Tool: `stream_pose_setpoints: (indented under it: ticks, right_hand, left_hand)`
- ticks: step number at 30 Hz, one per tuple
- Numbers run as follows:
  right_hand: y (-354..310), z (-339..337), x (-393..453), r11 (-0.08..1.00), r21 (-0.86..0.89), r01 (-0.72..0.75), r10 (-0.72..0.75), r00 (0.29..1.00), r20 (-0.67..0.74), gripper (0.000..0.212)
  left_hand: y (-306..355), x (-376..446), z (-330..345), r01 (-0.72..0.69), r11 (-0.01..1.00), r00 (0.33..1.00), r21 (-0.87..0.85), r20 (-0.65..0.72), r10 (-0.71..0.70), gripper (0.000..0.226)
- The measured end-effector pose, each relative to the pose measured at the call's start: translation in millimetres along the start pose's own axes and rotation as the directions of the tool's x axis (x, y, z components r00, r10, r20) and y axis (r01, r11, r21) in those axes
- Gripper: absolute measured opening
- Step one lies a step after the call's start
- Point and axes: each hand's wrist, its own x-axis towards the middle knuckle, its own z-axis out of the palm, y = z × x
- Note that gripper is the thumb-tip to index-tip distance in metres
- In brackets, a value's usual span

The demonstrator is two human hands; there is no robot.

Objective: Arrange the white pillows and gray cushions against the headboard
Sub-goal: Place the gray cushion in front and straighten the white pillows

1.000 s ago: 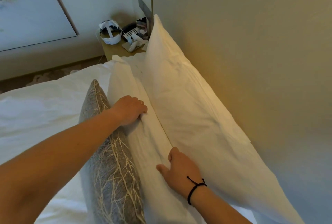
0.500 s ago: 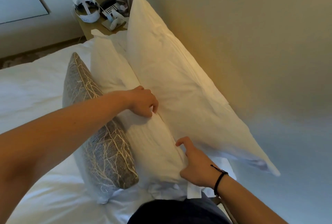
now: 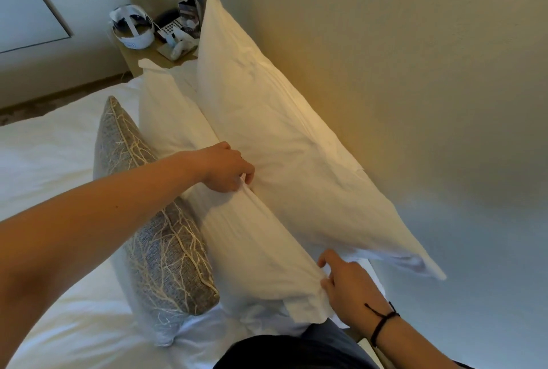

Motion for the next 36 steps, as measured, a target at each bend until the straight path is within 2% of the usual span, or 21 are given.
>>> stream_pose_setpoints:
  ticks: [2,4,7,9,10,12,15,19,22,28,31,34,35,36]
  right_hand:
    - [-4,9,4,0.998,-0.063,-0.002,0.002,1.0,-0.005,0.014]
    - [-10,12,9,0.985,-0.172,0.034,-0.033,0.999,0.009,0.017]
    - [-30,3,17,0.94,-0.321,0.117,-0.124,0.992,-0.001,0.012]
    - [-51,-8,25,0.932,-0.335,0.137,-0.181,0.978,-0.105,0.021]
    - [-62,-13,31,0.94,-0.309,0.145,-0.204,0.965,-0.165,0.022]
    - [-84,-21,49,0.963,-0.215,0.164,-0.209,0.956,-0.206,0.006]
    - [-115,-27,86,0.976,-0.029,0.214,-0.216,0.957,-0.194,0.021]
    - [-143,-34,137,0.96,0.234,0.151,-0.139,0.988,-0.068,0.023]
    - [-156,-34,162,0.933,0.35,0.08,-0.071,0.997,-0.038,0.02]
    - [-172,-32,196,0.935,0.345,0.087,-0.085,0.996,-0.022,0.016]
    - [-179,-34,212,0.93,0.365,0.053,-0.083,0.994,0.067,0.011]
    - [-188,-37,223,0.931,0.366,0.006,-0.091,0.972,0.215,0.014]
    - [-192,-37,227,0.932,0.362,0.006,-0.096,0.968,0.231,0.017]
    - [-195,-38,231,0.935,0.355,0.012,-0.1,0.968,0.231,0.021]
  left_hand:
    - [-6,-2,0,0.016,0.982,1.0,0.19,0.023,-0.02,0.031]
    - [-11,-3,1,0.042,0.949,0.999,0.313,-0.021,-0.037,0.031]
    - [-13,-1,4,0.057,0.956,0.987,0.289,-0.162,-0.009,0.025]
    - [-10,1,4,0.025,0.974,0.973,0.227,-0.227,0.028,0.024]
    - [-9,1,4,0.014,0.983,0.97,0.181,-0.241,0.03,0.024]
    - [-9,-1,5,0.018,0.998,0.971,0.061,-0.24,-0.003,0.024]
    - [-15,-4,9,0.03,0.998,0.969,-0.047,-0.242,-0.041,0.023]
    - [-23,-4,8,0.026,0.997,0.975,-0.067,-0.216,-0.04,0.022]
    - [-35,0,6,0.058,0.998,0.988,-0.022,-0.14,-0.06,0.024]
    - [-79,2,-9,0.174,0.974,0.985,0.146,-0.006,-0.175,0.009]
    - [-114,2,-9,0.162,0.953,0.985,0.257,0.016,-0.172,0.009]
    - [-145,13,-13,0.306,0.943,0.952,0.134,-0.053,-0.302,0.016]
    - [-157,17,-7,0.354,0.923,0.935,0.153,-0.023,-0.355,0.018]
    - [-162,13,-11,0.347,0.932,0.938,0.107,-0.057,-0.342,0.02]
